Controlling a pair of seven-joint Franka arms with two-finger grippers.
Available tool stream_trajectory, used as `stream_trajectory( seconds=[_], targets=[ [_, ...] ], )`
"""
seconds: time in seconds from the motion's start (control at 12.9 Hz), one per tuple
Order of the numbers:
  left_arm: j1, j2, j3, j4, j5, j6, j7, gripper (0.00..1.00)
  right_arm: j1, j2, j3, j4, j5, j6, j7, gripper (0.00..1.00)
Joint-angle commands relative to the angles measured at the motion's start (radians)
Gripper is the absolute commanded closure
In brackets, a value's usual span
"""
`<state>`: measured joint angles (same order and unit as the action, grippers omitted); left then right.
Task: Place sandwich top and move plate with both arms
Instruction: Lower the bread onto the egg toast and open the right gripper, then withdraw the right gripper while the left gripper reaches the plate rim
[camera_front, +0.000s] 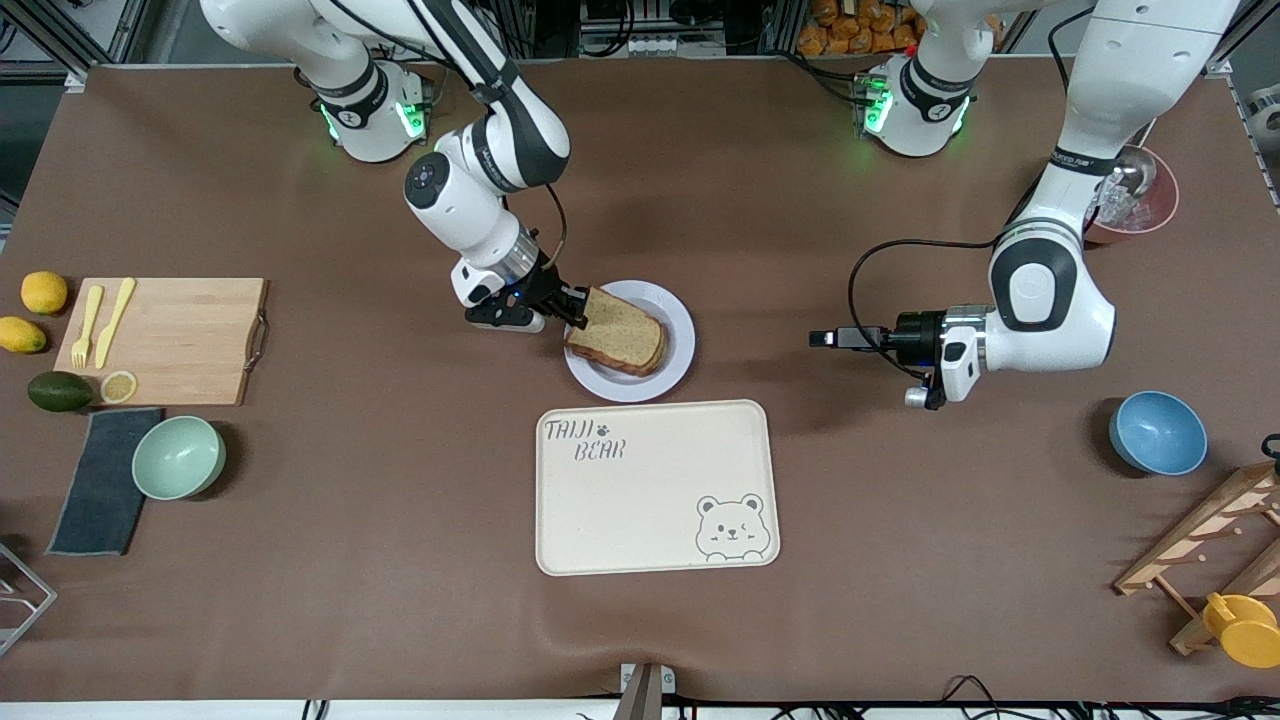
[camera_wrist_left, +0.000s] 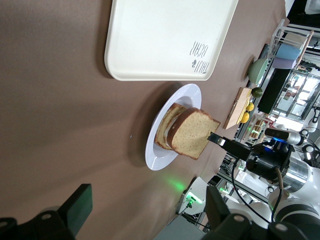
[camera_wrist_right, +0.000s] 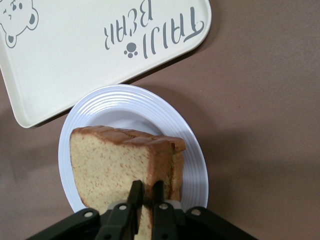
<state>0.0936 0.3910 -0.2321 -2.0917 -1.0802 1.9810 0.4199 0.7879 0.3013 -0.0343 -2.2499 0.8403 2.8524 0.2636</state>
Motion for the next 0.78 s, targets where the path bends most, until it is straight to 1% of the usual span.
stream_trajectory(
  seconds=[0.0, 0.15, 0.31, 0.47, 0.62, 0.7],
  targets=[
    [-0.002, 0.011, -0.003, -0.014, -0.03, 0.016, 0.031, 0.0, 0.028, -0.002, -0.007, 0.006, 0.04, 0.012, -0.004, 0.25],
    [-0.017, 0.025, -0.003, -0.014, -0.046, 0.036, 0.031, 0.0, 0.025, -0.005, -0.007, 0.007, 0.04, 0.01, -0.006, 0.22],
    [-0.052, 0.028, -0.003, -0.019, -0.076, 0.067, 0.031, 0.0, 0.002, -0.039, -0.015, 0.01, 0.04, -0.031, -0.009, 0.2],
    [-0.08, 0.028, -0.003, -0.033, -0.089, 0.103, 0.031, 0.0, -0.057, -0.088, -0.024, 0.019, 0.037, -0.141, -0.01, 0.19],
    [-0.11, 0.038, -0.003, -0.036, -0.089, 0.134, 0.031, 0.0, -0.119, -0.128, -0.038, 0.03, 0.025, -0.217, -0.012, 0.14],
    [-0.13, 0.039, -0.004, -0.042, -0.099, 0.171, 0.03, 0.0, -0.151, -0.145, -0.05, 0.044, 0.016, -0.281, -0.018, 0.14]
  ],
)
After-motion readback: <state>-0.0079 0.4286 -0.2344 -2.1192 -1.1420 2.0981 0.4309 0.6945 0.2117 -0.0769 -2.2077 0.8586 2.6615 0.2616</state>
